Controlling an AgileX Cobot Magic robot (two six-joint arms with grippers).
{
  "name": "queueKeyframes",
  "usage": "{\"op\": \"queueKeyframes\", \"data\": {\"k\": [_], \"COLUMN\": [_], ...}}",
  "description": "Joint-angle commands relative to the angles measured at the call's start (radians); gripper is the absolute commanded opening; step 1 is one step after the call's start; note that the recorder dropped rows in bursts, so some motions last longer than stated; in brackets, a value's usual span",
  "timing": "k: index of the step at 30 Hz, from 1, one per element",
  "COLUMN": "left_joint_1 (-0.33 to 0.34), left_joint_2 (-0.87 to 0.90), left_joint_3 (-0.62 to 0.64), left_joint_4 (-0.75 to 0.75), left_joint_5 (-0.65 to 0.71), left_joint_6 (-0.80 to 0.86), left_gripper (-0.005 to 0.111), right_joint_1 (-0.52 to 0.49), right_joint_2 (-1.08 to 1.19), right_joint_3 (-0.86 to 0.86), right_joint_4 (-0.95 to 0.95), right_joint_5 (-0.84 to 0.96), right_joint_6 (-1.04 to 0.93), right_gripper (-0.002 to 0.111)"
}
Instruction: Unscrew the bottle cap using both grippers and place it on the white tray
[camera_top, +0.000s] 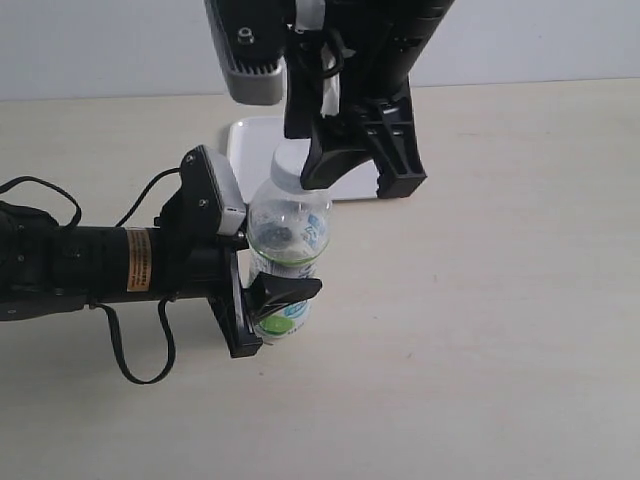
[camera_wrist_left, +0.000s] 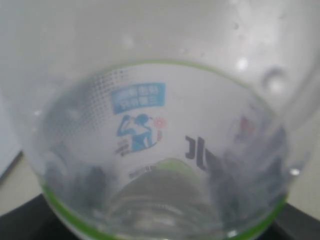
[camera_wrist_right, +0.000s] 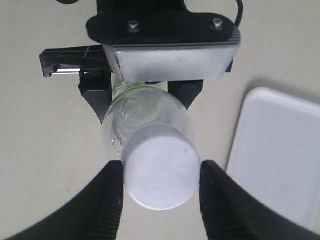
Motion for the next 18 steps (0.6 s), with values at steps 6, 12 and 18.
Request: {"op": "queueKeyframes", "data": {"k": [6, 12, 18], "left_joint_1": [-0.006, -0.006, -0.006], "left_joint_2": [-0.002, -0.002, -0.002], "left_joint_3": [-0.002, -0.002, -0.002], "left_joint_4": [0.012, 0.012, 0.012], "left_joint_5": [0.029, 0.029, 0.029], "left_joint_6": [-0.022, -0.022, -0.022], "left_gripper": [0.000, 0.000, 0.000], "right_joint_1": [0.004, 0.004, 0.004], "right_joint_2": [0.000, -0.011, -0.080], "right_joint_3": [-0.006, -0.006, -0.006], "right_joint_4": [0.032, 0.032, 0.054], "right_joint_5": [0.009, 0.007, -0.044], "right_joint_6": [-0.264, -0.155, 0.323], "right_gripper": [0.000, 0.025, 0.074]}}
